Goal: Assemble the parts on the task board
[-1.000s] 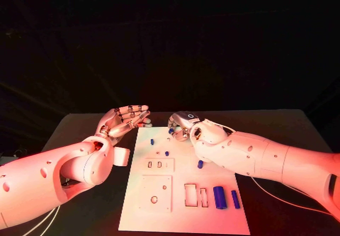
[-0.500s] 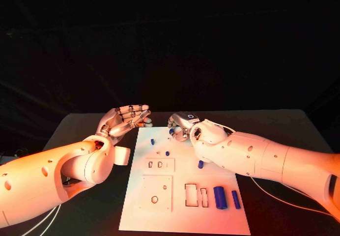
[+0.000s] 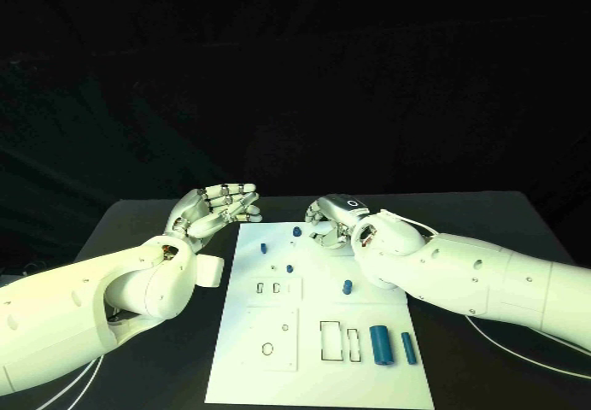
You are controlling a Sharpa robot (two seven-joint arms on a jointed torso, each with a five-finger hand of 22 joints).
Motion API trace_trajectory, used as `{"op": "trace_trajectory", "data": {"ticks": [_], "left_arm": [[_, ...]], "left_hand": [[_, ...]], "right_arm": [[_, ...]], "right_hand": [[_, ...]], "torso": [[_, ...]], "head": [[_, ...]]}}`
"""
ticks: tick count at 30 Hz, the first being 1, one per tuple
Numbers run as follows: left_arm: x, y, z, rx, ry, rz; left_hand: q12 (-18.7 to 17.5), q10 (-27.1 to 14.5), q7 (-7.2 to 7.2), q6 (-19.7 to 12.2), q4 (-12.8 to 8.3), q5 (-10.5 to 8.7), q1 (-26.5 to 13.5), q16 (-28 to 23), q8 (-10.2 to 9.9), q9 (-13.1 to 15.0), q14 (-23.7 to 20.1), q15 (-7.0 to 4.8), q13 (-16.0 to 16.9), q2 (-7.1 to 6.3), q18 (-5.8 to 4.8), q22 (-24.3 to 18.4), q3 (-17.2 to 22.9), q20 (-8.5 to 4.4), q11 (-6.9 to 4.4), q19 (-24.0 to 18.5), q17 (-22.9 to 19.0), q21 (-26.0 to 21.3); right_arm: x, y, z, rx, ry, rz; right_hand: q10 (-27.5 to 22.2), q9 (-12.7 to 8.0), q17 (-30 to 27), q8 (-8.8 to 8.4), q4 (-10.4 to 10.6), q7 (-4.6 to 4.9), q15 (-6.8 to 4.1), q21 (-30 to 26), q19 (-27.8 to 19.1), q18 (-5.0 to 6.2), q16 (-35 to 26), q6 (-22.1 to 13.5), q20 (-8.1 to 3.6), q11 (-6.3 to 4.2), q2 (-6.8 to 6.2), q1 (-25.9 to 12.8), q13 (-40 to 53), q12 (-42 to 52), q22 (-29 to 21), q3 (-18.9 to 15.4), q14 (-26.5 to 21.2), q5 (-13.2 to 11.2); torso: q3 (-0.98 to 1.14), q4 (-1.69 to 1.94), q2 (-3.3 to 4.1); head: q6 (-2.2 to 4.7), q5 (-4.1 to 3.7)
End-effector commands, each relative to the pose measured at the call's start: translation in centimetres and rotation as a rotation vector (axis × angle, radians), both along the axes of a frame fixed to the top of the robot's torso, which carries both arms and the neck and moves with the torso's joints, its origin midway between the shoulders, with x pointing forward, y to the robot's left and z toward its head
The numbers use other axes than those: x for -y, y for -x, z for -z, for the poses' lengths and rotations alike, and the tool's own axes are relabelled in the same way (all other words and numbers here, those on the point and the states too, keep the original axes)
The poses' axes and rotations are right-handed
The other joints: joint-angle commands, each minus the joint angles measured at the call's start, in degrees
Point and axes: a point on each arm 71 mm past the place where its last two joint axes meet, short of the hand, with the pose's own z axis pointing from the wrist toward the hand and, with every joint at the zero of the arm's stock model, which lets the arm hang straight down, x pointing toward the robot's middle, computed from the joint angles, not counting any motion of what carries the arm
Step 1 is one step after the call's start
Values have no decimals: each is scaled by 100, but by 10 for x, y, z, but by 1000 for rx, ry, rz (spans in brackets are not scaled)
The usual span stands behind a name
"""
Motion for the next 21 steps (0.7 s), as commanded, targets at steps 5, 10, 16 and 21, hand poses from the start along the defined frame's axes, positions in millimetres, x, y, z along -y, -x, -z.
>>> {"op": "trace_trajectory", "data": {"ticks": [5,10,16,21], "left_arm": [[-3,-1,-2,4,6,-6],[-6,-1,-2,3,6,-9],[-7,-1,-2,4,8,-6],[-10,-2,-1,6,8,-10]], "left_hand": [[-27,-21,161,-40,0,-25,44,-38,-33,6,-47,14,-7,-1,-9,9,49,1,4,-30,9,27],[-27,-21,161,-40,0,-25,44,-38,-33,6,-47,14,-7,-1,-9,9,49,1,4,-30,9,27],[-27,-21,161,-40,0,-25,44,-38,-33,6,-47,14,-7,-1,-9,9,49,1,4,-30,9,27],[-35,-25,161,-44,-1,-25,42,-48,-35,7,-59,18,-7,-4,-11,16,54,4,5,-46,15,36]], "right_arm": [[27,14,-22,0,-79,16],[55,17,-34,-73,-114,62],[85,10,-33,-199,-125,137],[101,0,-26,-299,-149,204]], "right_hand": [[-89,21,-127,-98,133,11,-11,-148,-26,102,-73,-41,-1,-10,-5,85,-13,184,-102,-453,-47,2],[564,38,220,-148,225,-5,-84,174,300,8,196,42,-58,-111,12,191,112,590,343,-389,81,4],[1100,127,828,-201,303,-135,-273,578,646,-111,663,-29,-242,-342,-73,343,1560,2248,912,-748,234,15],[1147,308,1916,-85,696,-56,-184,821,842,-184,1335,-275,-162,-239,55,539,5255,5894,1308,-1253,402,18]], "torso": [[18,-96,-55],[26,-156,-85],[29,-203,-104],[27,-204,-104]], "head": [[26,20],[37,10],[63,-58],[53,-87]]}}
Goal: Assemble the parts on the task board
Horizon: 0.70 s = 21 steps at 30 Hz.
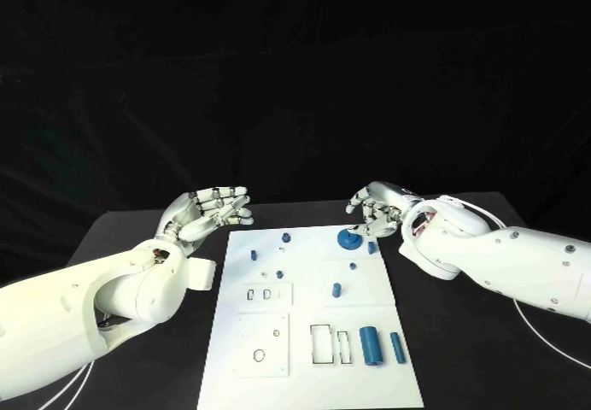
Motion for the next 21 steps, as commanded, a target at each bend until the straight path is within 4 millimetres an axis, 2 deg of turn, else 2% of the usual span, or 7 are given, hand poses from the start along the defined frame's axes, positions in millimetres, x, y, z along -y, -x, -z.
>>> {"op": "trace_trajectory", "data": {"ticks": [1,5,9,14,19,21], "left_arm": [[0,0,-2,10,13,11],[1,0,-2,10,15,13],[1,0,-2,10,15,14],[1,0,-2,10,15,14],[2,1,-3,11,16,18],[2,1,-3,11,17,19]], "left_hand": [[-35,-25,161,-44,-1,-25,41,-20,-21,7,-41,0,-6,-4,-10,5,22,4,5,-46,5,38],[-35,-25,161,-44,-1,-25,41,-20,-21,7,-41,0,-6,-4,-10,5,22,4,5,-46,5,38],[-35,-25,161,-44,-1,-25,41,-20,-21,7,-41,0,-6,-4,-10,5,22,4,5,-46,5,38],[-39,-25,160,-46,-1,-26,37,-26,-22,8,-47,2,-6,-7,-11,10,23,6,6,-57,10,44],[-39,-25,160,-46,-1,-26,37,-26,-22,8,-47,2,-6,-7,-11,10,23,6,6,-57,10,44],[-39,-25,160,-46,-1,-26,37,-26,-22,8,-47,2,-6,-7,-11,10,23,6,6,-57,10,44]], "right_arm": [[7,-6,11,-160,-35,35],[11,-11,15,-184,-15,60],[12,-14,19,-185,29,72],[10,-16,24,-178,71,76],[5,-16,27,-171,91,71],[3,-16,29,-171,96,67]], "right_hand": [[202,44,339,44,87,30,84,50,62,-92,174,-104,7,27,29,133,870,861,169,-127,340,23],[487,89,831,93,254,59,118,157,153,-125,418,-160,48,63,55,197,1577,1551,325,-332,430,22],[648,109,1060,119,352,63,129,236,220,-148,523,-182,58,71,52,217,1855,1816,429,-453,474,22],[718,118,1168,125,441,75,143,280,259,-162,571,-229,70,85,60,254,1996,1949,491,-580,493,25],[752,121,1225,124,474,82,151,309,283,-171,596,-253,77,93,72,283,2057,2007,528,-634,505,28],[771,124,1249,128,481,83,152,323,294,-175,605,-252,78,94,78,291,2086,2033,545,-644,510,28]], "torso": [[-7,-6,-3],[-8,31,4],[-5,41,21],[-12,27,18],[-9,48,18],[-10,42,15]], "head": [[-4,-27],[-13,-42],[-26,-48],[-31,-47],[-46,-65],[-54,-56]]}}
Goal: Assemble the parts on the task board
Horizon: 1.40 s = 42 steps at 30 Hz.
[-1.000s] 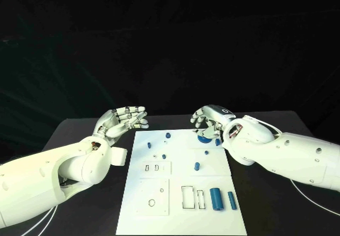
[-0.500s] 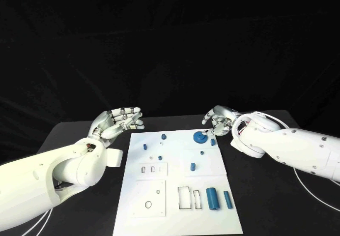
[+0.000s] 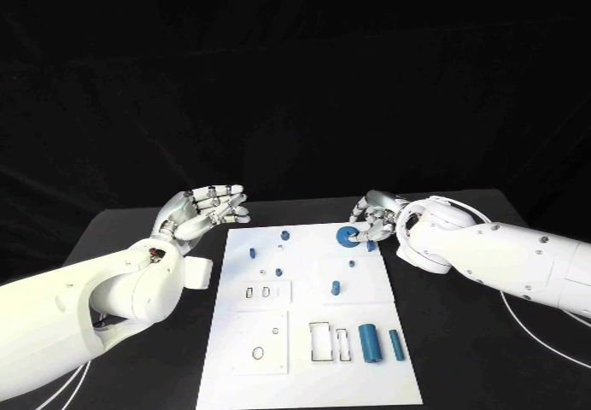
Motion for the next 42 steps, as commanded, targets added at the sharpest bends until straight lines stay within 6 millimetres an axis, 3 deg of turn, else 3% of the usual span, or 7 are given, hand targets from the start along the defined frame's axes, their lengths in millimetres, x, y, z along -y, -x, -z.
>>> {"op": "trace_trajectory", "data": {"ticks": [1,13,20,33,36,40,42], "left_arm": [[3,1,-3,12,13,19],[2,1,-3,11,13,17],[3,0,-3,12,12,17],[3,0,-2,11,12,18],[2,0,-2,10,12,17],[3,0,-2,10,12,18],[2,0,-2,10,12,18]], "left_hand": [[-39,-26,160,-46,-1,-26,37,-27,-22,8,-47,2,-6,-7,-10,5,24,-16,6,-36,5,21],[-39,-26,160,-46,-1,-26,37,-27,-22,8,-47,2,-6,-7,-10,5,24,-16,6,-36,5,21],[-39,-26,160,-46,-1,-26,37,-27,-22,8,-47,2,-6,-7,-10,5,24,-16,6,-36,5,21],[-49,-28,160,-51,-3,-25,35,-39,-25,10,-57,5,-5,-10,-10,16,31,-12,7,-59,18,36],[-49,-28,160,-51,-3,-25,35,-39,-25,10,-57,5,-5,-10,-10,16,31,-12,7,-59,18,36],[-49,-28,160,-51,-3,-25,35,-39,-25,10,-57,5,-5,-10,-10,16,31,-12,7,-59,18,36],[-49,-28,160,-51,-3,-25,35,-39,-25,10,-57,5,-5,-10,-10,16,31,-12,7,-59,18,36]], "right_arm": [[-3,1,4,-7,51,-13],[-7,0,9,-2,70,-13],[-9,-3,11,-5,67,-9],[-13,-6,14,3,67,-2],[-15,-5,14,15,69,-7],[-17,-4,15,34,87,-24],[-17,-3,15,39,100,-31]], "right_hand": [[65,9,1135,22,3,3,52,36,53,-87,49,-37,1,-3,-2,58,150,40,539,-40,530,28],[102,26,1188,59,23,0,56,80,89,-100,72,1,7,-4,59,118,216,103,595,-55,540,33],[109,31,1198,72,28,-2,55,97,102,-105,76,17,7,-5,90,137,230,116,616,-42,542,34],[112,36,1208,84,40,-3,55,104,107,-107,81,33,7,-6,134,137,240,125,627,-22,544,33],[164,50,1220,130,25,-16,48,120,120,-111,86,113,4,-17,185,177,309,188,650,40,546,32],[290,175,1268,429,-82,-150,-39,173,160,-125,105,531,-58,-128,212,382,475,345,721,227,555,34],[291,215,1281,496,-133,-187,-74,190,173,-130,110,592,-95,-165,220,475,485,351,745,368,558,43]], "torso": [[0,6,-2],[8,-15,0],[15,-1,5],[10,-9,3],[10,-8,4],[9,-8,0],[6,-4,-1]], "head": [[-16,5],[-22,16],[-34,14],[-52,27],[-58,29],[-71,38],[-74,39]]}}
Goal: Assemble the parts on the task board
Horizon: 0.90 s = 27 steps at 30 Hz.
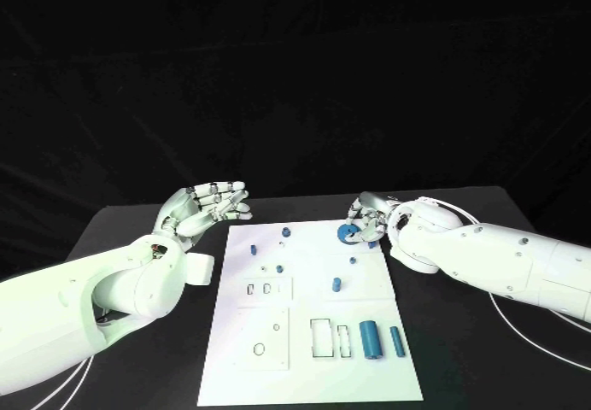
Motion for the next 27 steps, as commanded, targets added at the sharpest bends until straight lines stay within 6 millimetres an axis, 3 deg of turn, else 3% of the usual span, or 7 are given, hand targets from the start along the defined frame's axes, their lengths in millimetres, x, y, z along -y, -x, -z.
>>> {"op": "trace_trajectory", "data": {"ticks": [1,13,23,27], "left_arm": [[2,0,-2,10,11,17],[1,0,-2,8,10,15],[2,0,-2,5,10,18],[3,0,-2,3,11,22]], "left_hand": [[-19,-28,160,-51,-3,-25,35,-39,-25,5,-37,-15,-5,-10,-11,5,31,9,7,-38,5,38],[-19,-28,160,-51,-3,-25,35,-39,-25,5,-37,-15,-5,-10,-11,5,31,9,7,-38,5,38],[-19,-28,160,-51,-3,-25,35,-39,-25,5,-37,-15,-5,-10,-11,5,31,9,7,-38,5,38],[-27,-29,159,-53,-4,-25,33,-48,-26,7,-42,-14,-3,-8,-10,16,40,11,9,-56,18,53]], "right_arm": [[-1,2,3,20,47,-24],[-12,10,-1,87,58,-62],[-52,29,-15,225,34,-170],[-74,36,-19,250,21,-220]], "right_hand": [[-5,99,1282,108,-51,-48,-49,21,44,-43,26,99,-47,-55,48,124,488,15,756,121,557,41],[11,158,1298,196,-74,-82,-77,62,76,-57,32,171,-79,-86,2,124,511,31,810,308,560,36],[54,173,1314,215,-55,-92,-85,103,109,-69,38,179,-87,-94,-9,77,557,73,857,355,564,33],[53,174,1310,216,-55,-93,-85,99,106,-68,36,180,-88,-95,-10,75,555,71,854,359,563,33]], "torso": [[-6,6,-4],[-3,4,2],[-4,-9,-1],[-5,4,7]], "head": [[-8,3],[-3,17],[9,29],[21,28]]}}
